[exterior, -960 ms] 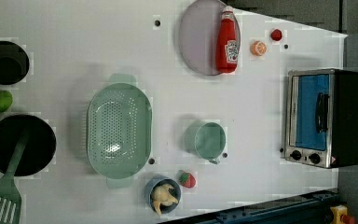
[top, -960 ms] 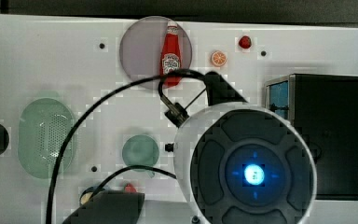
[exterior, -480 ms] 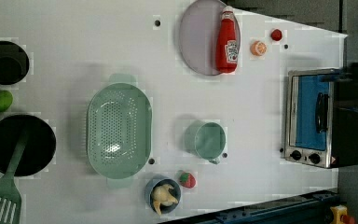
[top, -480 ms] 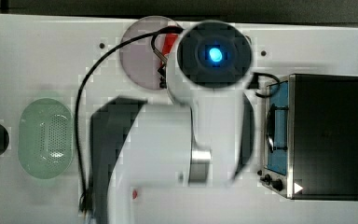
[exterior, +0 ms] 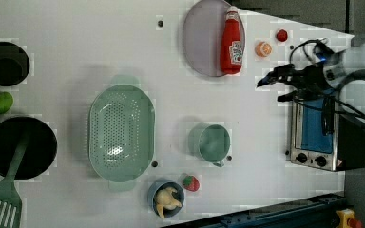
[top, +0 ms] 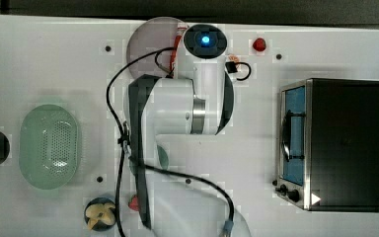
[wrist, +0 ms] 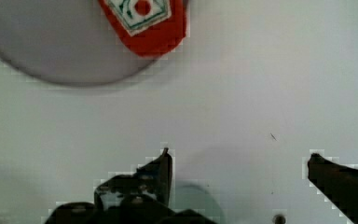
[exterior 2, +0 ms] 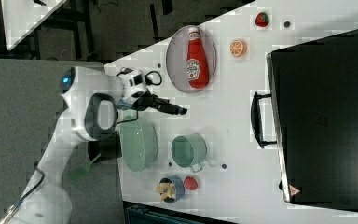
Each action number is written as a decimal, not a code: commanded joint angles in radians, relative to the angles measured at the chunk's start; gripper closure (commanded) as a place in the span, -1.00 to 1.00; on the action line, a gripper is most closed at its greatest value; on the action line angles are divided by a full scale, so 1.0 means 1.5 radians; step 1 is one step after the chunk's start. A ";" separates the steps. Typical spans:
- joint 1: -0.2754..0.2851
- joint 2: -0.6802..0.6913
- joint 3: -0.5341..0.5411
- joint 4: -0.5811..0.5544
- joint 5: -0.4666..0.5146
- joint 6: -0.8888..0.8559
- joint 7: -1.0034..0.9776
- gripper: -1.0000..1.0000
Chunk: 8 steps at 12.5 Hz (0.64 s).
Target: Pick ketchup from plate and place it on table.
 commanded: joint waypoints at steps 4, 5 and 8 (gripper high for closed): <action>0.004 0.083 0.008 0.084 -0.006 0.096 -0.188 -1.00; 0.005 0.106 0.008 0.100 -0.012 0.096 -0.188 -1.00; 0.008 0.176 0.008 0.160 -0.033 0.100 -0.205 -1.00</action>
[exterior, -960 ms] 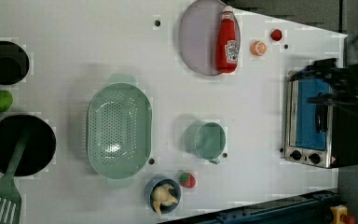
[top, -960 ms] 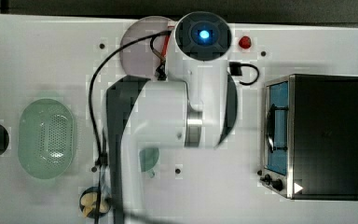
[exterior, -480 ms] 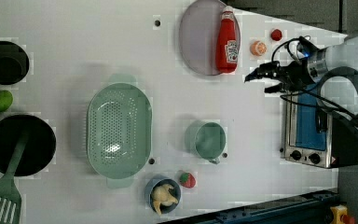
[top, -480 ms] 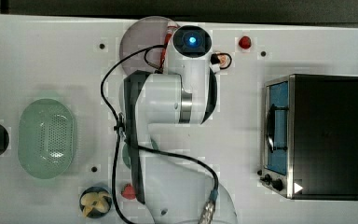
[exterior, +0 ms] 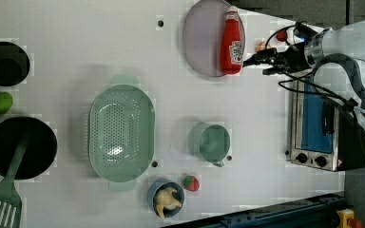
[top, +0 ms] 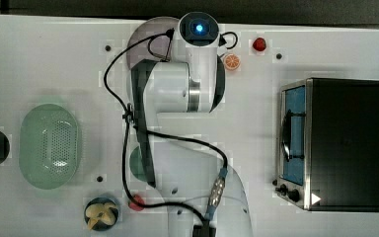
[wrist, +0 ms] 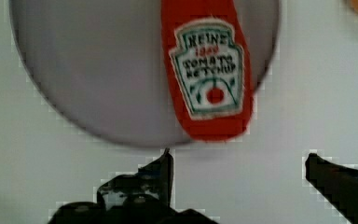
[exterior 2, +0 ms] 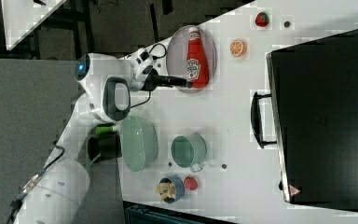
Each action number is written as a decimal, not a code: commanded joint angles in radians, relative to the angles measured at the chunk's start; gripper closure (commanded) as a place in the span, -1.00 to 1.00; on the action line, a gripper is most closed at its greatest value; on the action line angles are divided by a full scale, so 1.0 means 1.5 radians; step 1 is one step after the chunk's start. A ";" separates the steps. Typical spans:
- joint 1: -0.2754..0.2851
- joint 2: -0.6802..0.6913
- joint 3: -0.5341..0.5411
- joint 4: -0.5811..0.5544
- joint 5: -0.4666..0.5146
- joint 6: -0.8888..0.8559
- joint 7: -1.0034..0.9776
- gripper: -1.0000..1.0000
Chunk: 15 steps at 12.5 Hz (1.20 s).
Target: Pick ketchup from plate and place it on table.
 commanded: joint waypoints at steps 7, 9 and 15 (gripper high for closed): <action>0.017 0.173 -0.004 0.140 -0.037 0.080 -0.114 -1.00; 0.019 0.195 -0.004 0.144 -0.045 0.123 -0.114 -1.00; 0.025 0.220 -0.008 0.154 -0.052 0.164 -0.114 -0.91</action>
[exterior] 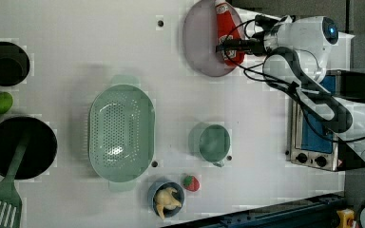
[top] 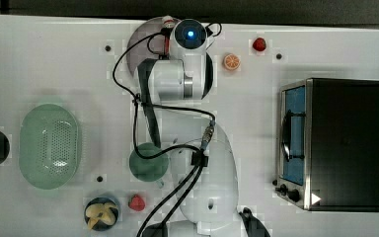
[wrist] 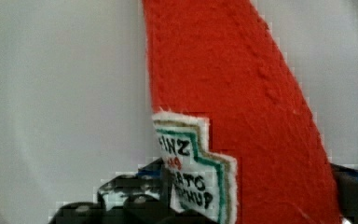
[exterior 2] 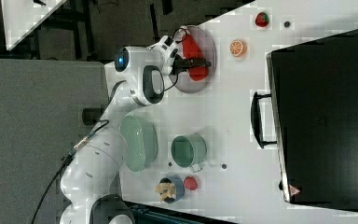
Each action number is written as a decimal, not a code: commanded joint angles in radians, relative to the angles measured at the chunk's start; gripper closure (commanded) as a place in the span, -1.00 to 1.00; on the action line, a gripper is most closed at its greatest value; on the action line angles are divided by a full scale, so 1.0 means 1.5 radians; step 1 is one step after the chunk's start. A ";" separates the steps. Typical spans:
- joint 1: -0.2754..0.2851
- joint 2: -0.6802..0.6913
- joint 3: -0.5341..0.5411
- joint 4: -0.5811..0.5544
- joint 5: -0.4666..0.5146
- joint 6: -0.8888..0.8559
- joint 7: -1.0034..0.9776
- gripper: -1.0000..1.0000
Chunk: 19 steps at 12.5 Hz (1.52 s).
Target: Pick ketchup from plate and place it on table.
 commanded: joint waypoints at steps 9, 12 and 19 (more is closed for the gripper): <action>0.005 -0.067 0.004 0.030 0.001 -0.009 0.012 -0.19; 0.002 -0.156 0.004 0.033 0.035 -0.121 0.022 -0.19; -0.028 -0.350 -0.026 0.000 0.089 -0.368 0.059 -0.19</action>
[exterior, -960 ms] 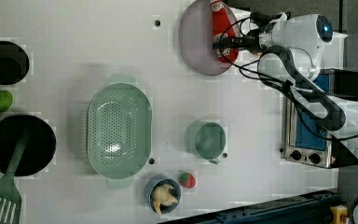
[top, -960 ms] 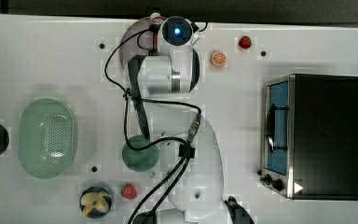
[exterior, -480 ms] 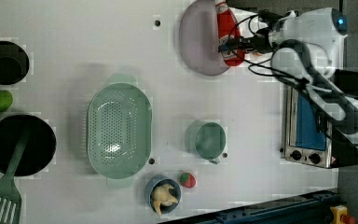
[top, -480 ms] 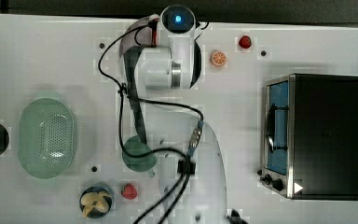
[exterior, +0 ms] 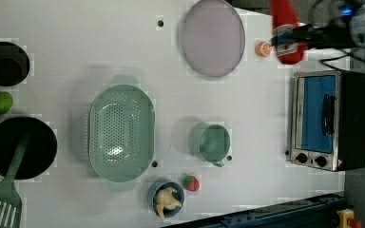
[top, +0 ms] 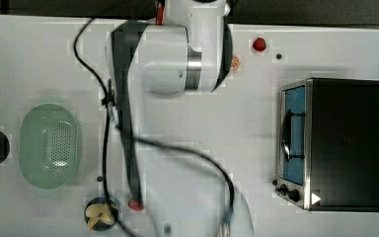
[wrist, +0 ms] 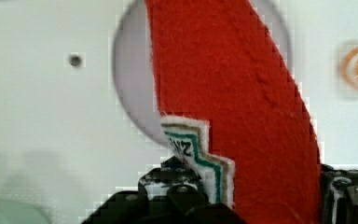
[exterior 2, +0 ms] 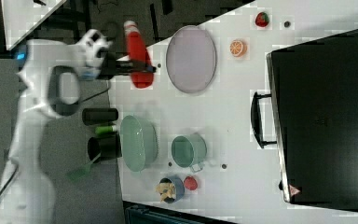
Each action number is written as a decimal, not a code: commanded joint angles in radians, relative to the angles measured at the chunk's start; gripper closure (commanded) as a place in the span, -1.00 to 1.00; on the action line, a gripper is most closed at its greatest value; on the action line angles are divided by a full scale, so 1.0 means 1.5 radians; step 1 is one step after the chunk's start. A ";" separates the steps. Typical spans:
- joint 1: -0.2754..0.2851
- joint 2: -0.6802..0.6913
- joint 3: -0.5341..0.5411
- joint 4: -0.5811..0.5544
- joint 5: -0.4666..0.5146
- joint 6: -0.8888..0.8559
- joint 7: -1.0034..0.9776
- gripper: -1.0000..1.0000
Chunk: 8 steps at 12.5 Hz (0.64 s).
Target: Pick ketchup from plate and place it on table.
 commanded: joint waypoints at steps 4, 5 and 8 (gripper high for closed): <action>-0.031 -0.146 -0.055 -0.112 -0.001 -0.092 0.053 -0.19; -0.031 -0.165 -0.062 -0.143 -0.002 -0.089 0.053 -0.19; -0.032 -0.216 -0.081 -0.240 -0.002 -0.081 0.053 -0.19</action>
